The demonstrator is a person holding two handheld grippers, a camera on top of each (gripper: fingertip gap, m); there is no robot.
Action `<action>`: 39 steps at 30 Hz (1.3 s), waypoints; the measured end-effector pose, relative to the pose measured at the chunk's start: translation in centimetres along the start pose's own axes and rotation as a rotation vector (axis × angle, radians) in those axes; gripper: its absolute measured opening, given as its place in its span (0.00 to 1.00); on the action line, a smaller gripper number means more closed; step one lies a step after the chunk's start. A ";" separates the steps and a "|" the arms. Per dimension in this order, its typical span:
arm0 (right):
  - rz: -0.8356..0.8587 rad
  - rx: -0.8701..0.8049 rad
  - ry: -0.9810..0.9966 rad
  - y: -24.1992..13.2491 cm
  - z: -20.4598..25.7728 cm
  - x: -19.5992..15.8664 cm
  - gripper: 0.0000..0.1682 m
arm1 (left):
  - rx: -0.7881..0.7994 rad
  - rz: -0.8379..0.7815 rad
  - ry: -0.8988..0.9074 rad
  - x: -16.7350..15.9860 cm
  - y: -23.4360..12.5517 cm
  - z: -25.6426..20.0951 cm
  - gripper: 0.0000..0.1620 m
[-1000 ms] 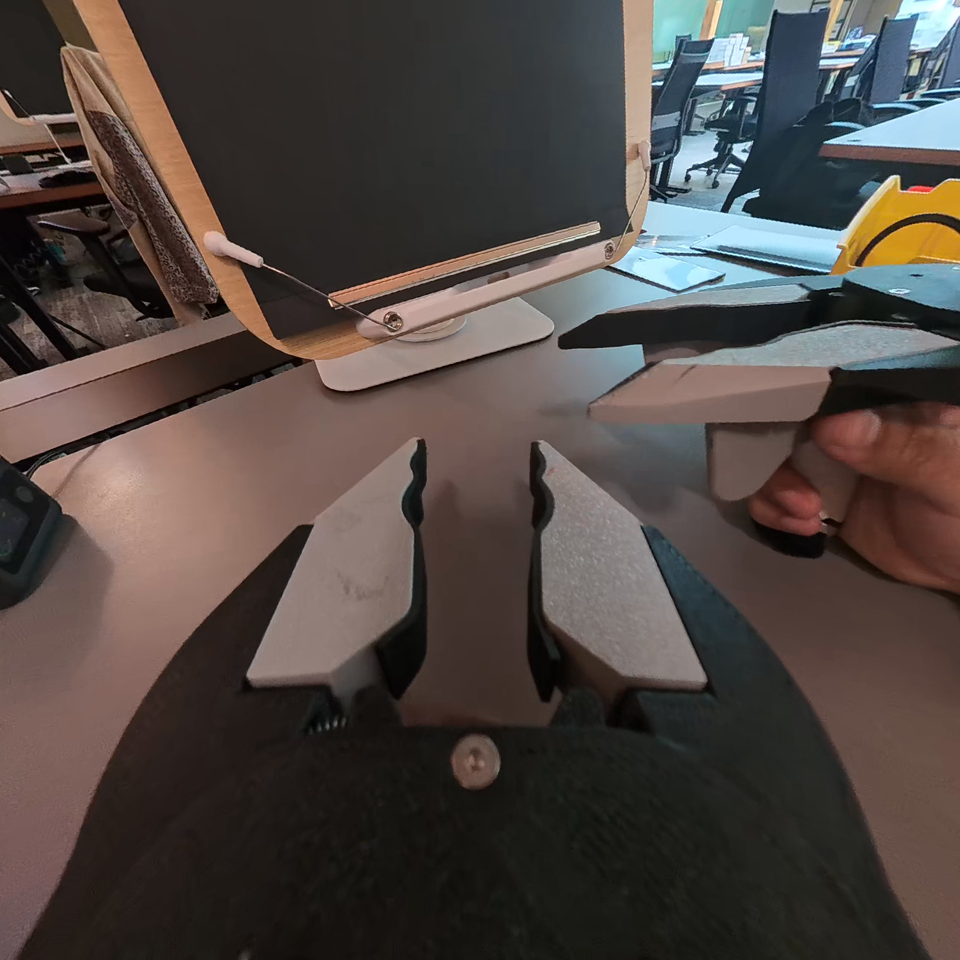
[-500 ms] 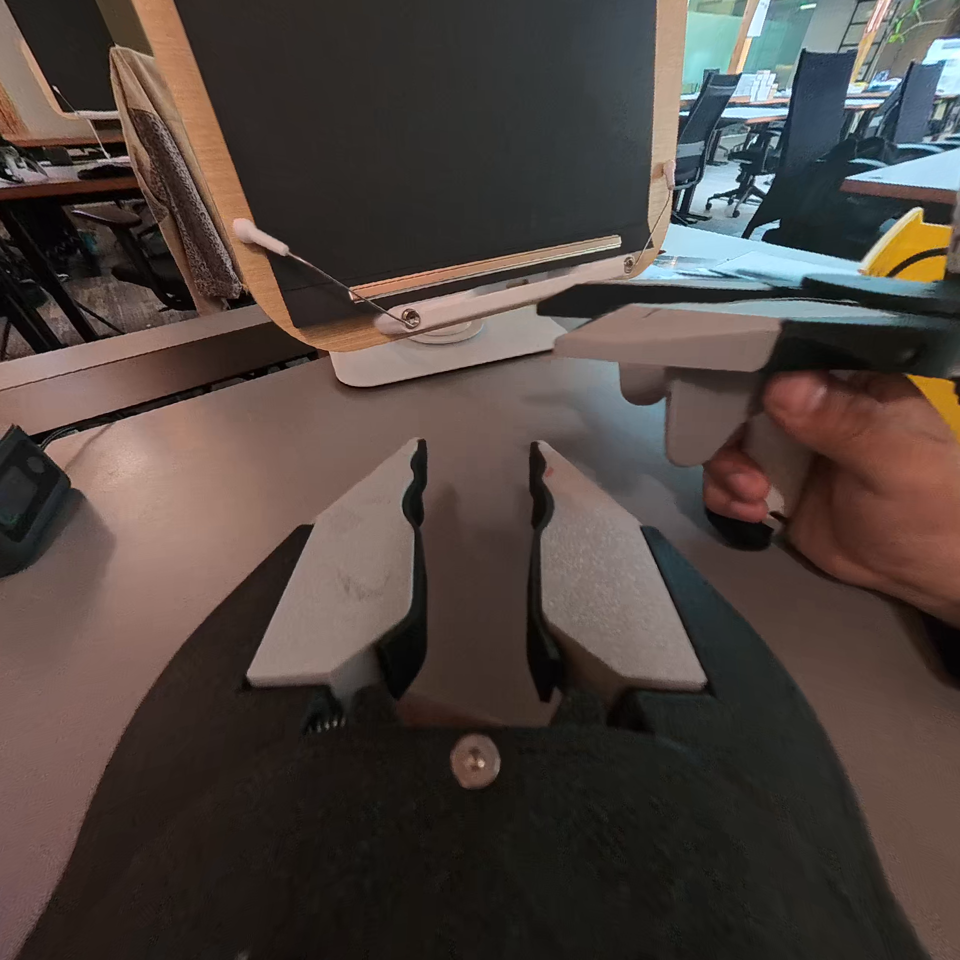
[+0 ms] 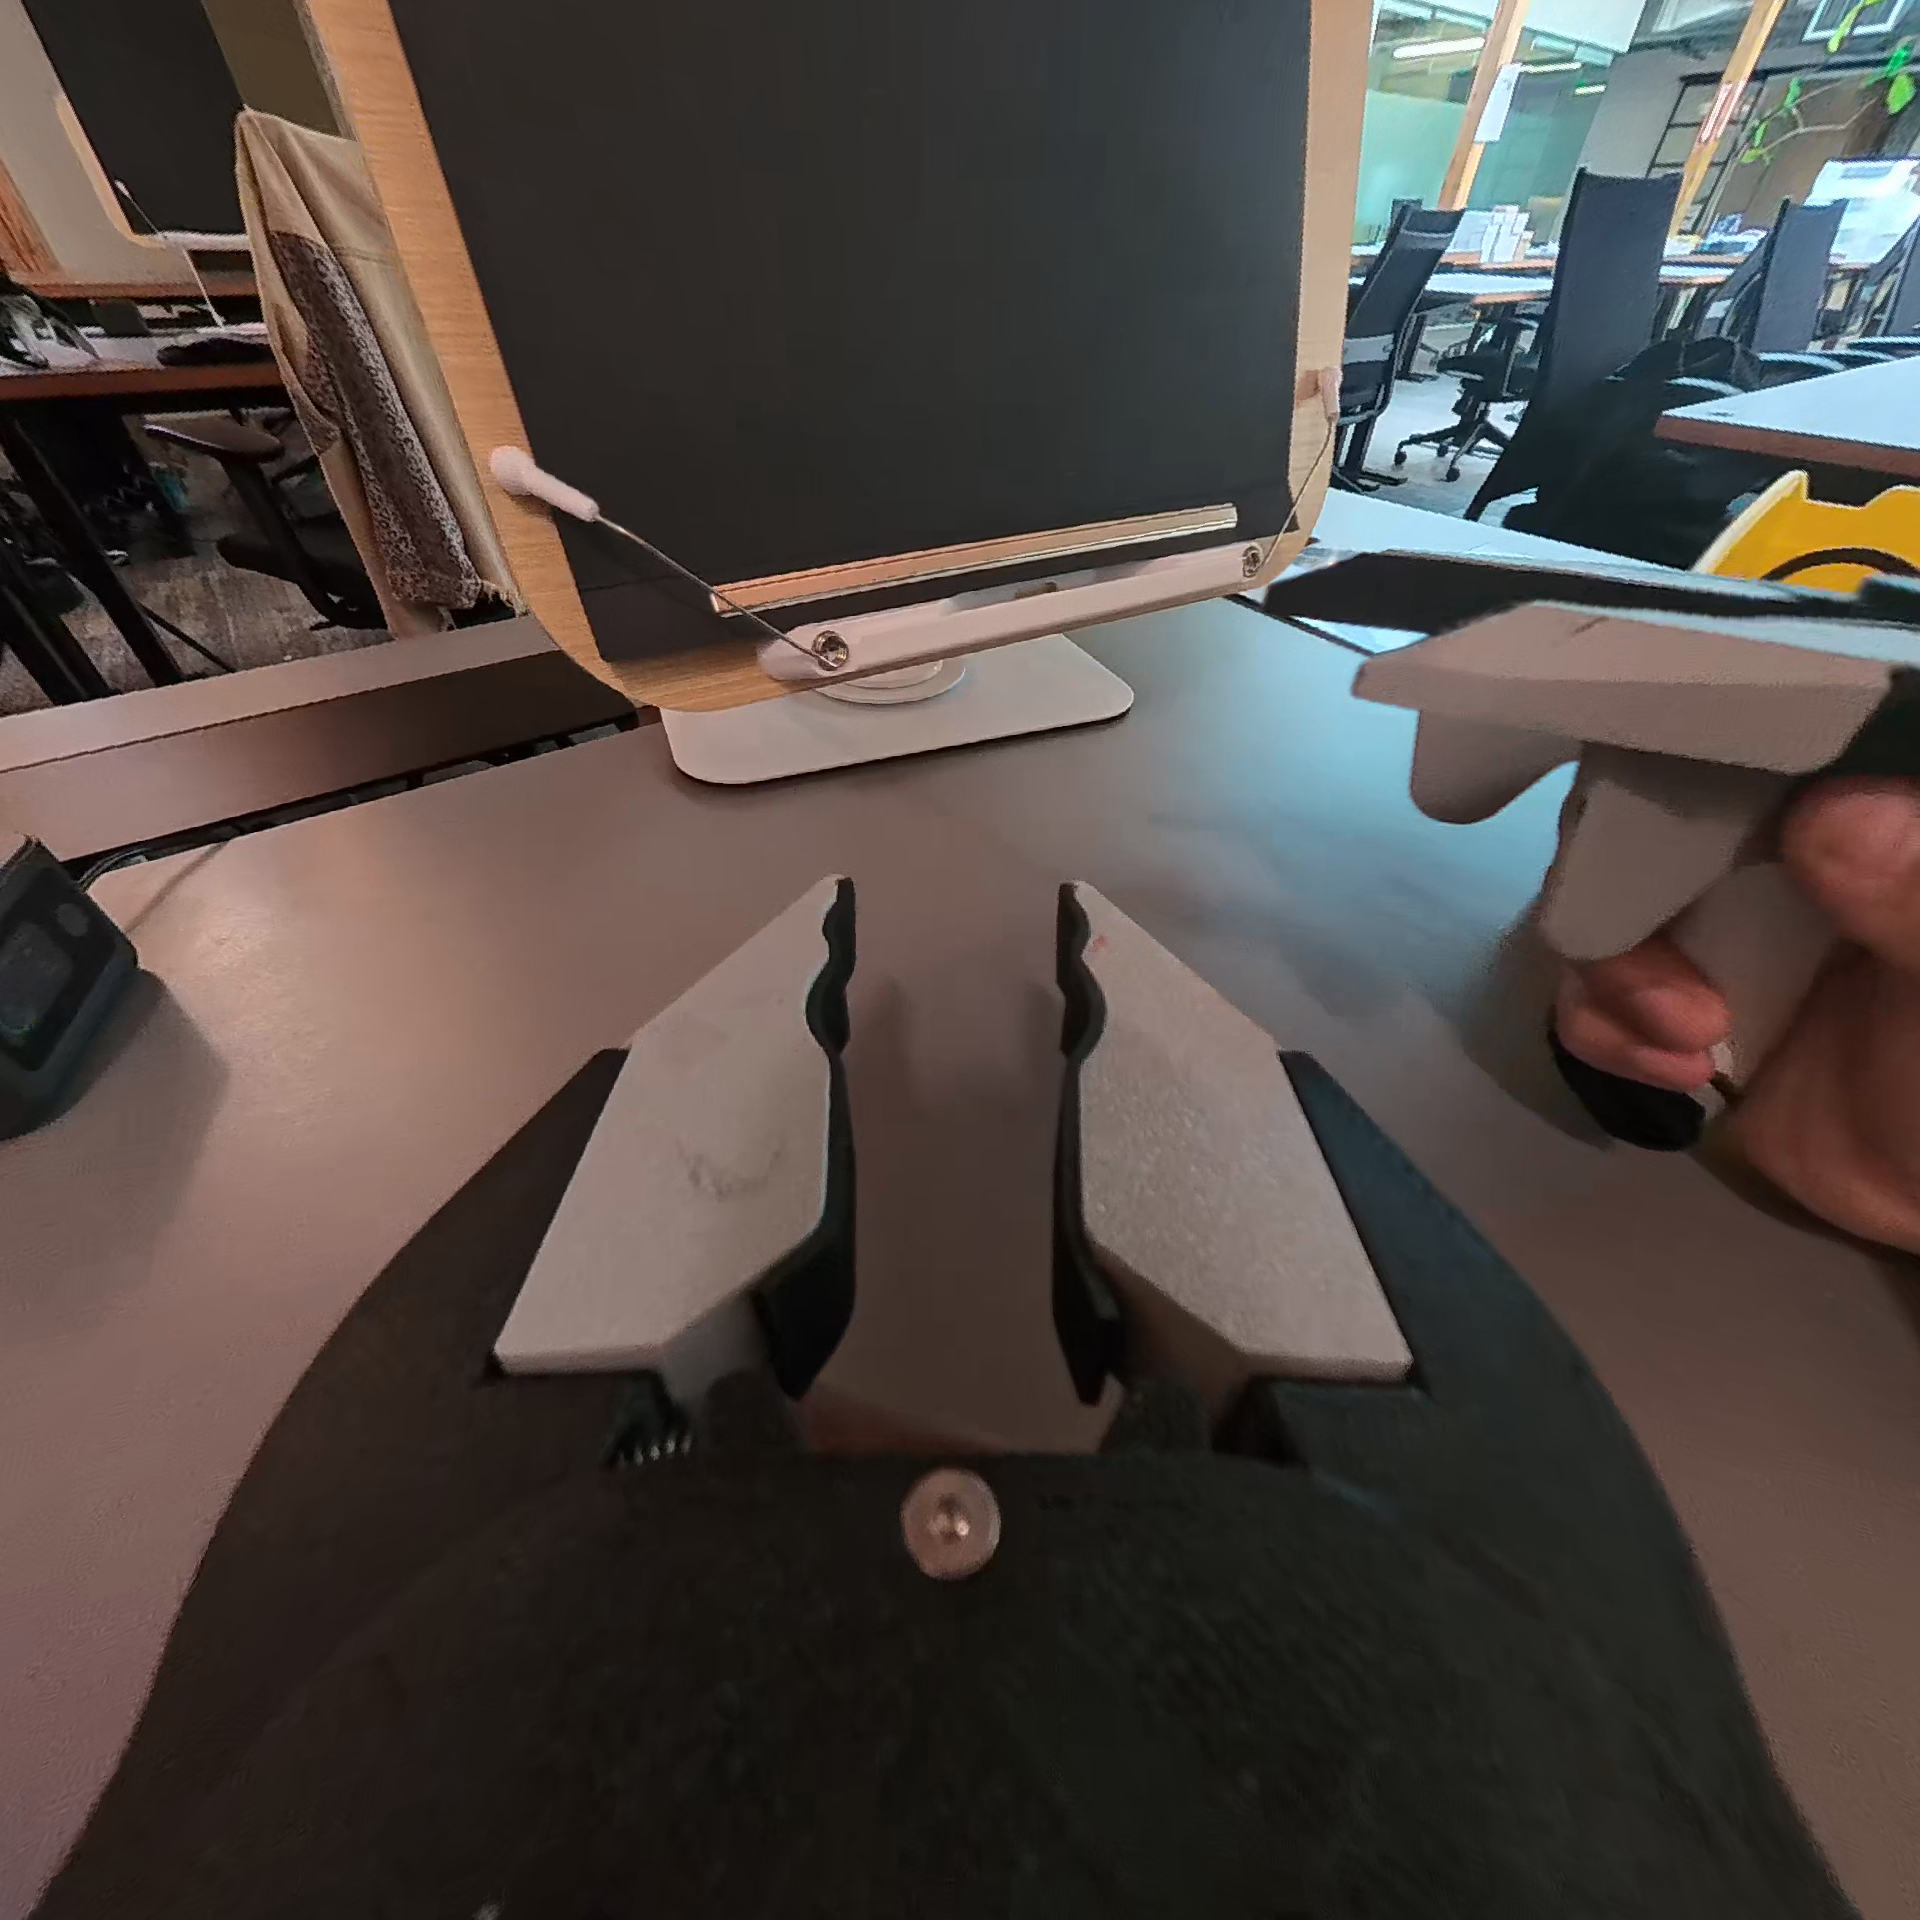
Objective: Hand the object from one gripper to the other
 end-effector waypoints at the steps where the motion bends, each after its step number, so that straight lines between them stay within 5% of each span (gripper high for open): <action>1: 0.005 -0.005 -0.015 -0.1 0.2 0.0 0.36 | -0.004 0.000 -0.001 0.0 0.0 0.0 0.23; 15: 0.092 0.117 -0.067 1.2 3.3 -0.6 0.36 | -0.032 0.026 0.017 -0.1 0.0 -0.9 0.22; 27: 0.115 0.241 0.002 2.4 4.8 -1.0 0.37 | -0.212 0.019 -0.091 -0.3 -0.2 -1.7 0.25; 39: -0.039 0.096 -0.035 -0.3 4.0 1.5 0.35 | -0.163 -0.021 -0.144 1.3 -1.6 0.0 0.28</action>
Point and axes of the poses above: each gripper's, where its closed fingertips meet, y out along the fingers, x out of its top, z = x × y across the jaws, the point moved 10 cm from there along -y, back along the fingers, and after that the axes turned 5 degrees about z, right-handed, at the moved point
